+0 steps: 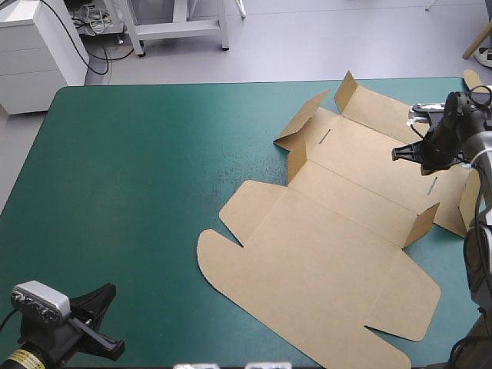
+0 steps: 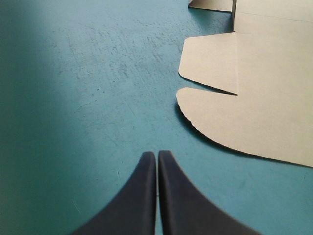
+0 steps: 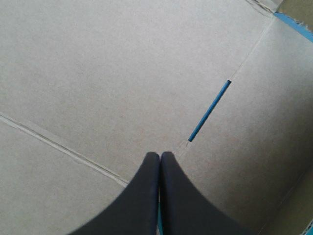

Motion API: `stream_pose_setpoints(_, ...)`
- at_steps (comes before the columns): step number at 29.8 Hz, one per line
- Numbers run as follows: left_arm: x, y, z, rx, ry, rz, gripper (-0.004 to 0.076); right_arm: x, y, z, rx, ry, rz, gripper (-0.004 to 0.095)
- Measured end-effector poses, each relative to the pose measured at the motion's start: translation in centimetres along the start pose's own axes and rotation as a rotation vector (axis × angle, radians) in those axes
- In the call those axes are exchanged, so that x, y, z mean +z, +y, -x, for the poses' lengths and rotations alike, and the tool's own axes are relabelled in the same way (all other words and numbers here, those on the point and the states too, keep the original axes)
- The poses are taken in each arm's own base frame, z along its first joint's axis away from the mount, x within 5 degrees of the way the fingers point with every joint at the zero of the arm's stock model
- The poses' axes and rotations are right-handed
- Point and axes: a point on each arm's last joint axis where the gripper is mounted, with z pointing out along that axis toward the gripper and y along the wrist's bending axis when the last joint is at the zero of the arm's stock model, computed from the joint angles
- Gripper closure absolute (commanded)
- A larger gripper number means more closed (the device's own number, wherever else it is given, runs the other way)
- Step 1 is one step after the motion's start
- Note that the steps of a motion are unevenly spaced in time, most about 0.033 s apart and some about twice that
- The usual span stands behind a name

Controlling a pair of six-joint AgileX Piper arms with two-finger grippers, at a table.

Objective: Fold the box

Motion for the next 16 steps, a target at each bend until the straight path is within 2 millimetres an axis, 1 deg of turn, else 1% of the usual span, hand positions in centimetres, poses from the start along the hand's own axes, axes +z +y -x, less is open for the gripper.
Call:
stream_pose_setpoints(11, 0.00, -0.01, 0.00, -0.001, 0.000, -0.001, 0.0731, -0.02, 0.00, 0.02, 0.001, -0.001, 0.000, 0.0929)
stream_pose_setpoints(16, 0.00, -0.01, 0.00, -0.001, 0.000, -0.001, 0.0731, -0.83, -0.09, 0.45, 0.011, -0.019, -0.003, 0.0929)
